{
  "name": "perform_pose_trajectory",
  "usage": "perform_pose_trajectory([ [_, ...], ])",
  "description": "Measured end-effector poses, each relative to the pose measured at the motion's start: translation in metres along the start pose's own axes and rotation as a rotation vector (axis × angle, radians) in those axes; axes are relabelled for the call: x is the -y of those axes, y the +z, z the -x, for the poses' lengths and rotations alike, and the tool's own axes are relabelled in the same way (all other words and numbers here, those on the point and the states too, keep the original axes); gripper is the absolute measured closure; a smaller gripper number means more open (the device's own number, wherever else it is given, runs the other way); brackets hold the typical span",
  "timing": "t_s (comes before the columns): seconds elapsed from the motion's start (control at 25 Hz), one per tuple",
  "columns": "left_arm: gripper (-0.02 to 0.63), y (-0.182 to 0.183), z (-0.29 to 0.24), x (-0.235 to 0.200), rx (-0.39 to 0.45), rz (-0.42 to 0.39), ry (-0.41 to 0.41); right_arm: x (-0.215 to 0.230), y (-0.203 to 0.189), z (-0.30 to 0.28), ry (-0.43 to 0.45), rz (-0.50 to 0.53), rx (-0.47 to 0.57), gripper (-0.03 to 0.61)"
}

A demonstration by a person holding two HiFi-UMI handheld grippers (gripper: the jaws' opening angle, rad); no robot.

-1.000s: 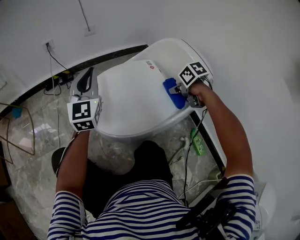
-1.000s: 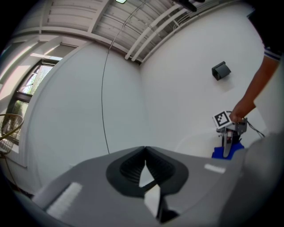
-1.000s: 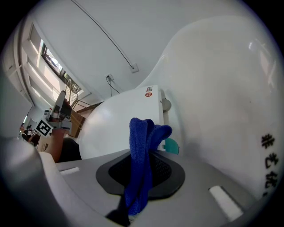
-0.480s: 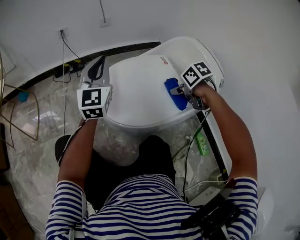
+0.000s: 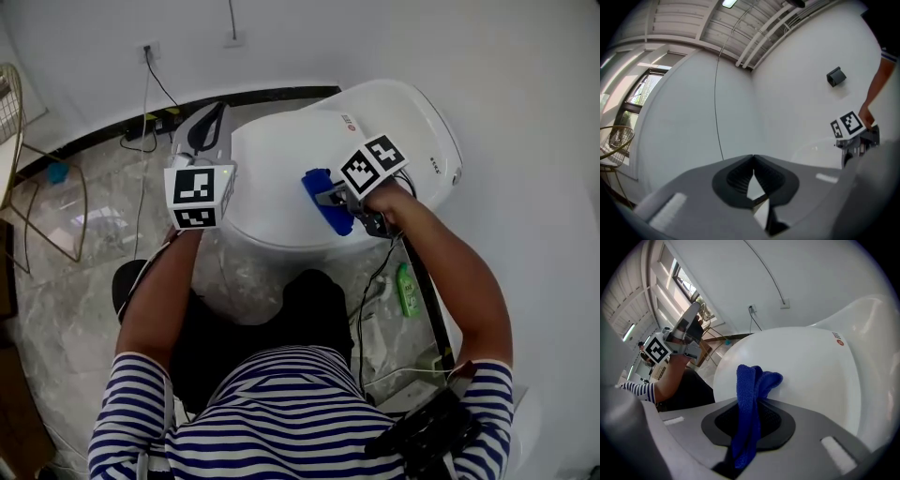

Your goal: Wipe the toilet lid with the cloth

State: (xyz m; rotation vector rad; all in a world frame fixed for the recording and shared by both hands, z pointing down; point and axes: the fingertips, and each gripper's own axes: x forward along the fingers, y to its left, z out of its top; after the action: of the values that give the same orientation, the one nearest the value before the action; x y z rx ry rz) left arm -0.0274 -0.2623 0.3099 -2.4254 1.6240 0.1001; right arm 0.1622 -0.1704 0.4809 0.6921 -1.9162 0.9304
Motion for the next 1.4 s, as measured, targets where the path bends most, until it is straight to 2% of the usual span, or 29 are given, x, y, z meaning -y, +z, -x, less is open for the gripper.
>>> perform_pose_trajectory([
  [0.28,0.609,-0.001,0.012,-0.017,-0.004,-0.014,0.025,-0.073,0.004,-0.042,0.074,0.141,-0.036,0.515],
  [0.48,0.609,-0.002,0.027,-0.040,-0.015,-0.025,0.073,-0.121,0.003,-0.077,0.146,0.250,-0.088,0.515],
  [0.96,0.609,-0.002,0.058,-0.085,-0.024,-0.039,0.147,-0.185,0.014,-0.138,0.271,0.353,-0.142,0.515],
  [1.16,0.609,-0.007,0.052,-0.089,-0.034,-0.024,0.148,-0.205,0.039,-0.111,0.360,0.331,-0.041,0.515],
  [1.4,0.609,-0.013,0.033,-0.078,-0.042,0.012,0.117,-0.175,0.077,-0.052,0.350,0.209,0.202,0.515],
])
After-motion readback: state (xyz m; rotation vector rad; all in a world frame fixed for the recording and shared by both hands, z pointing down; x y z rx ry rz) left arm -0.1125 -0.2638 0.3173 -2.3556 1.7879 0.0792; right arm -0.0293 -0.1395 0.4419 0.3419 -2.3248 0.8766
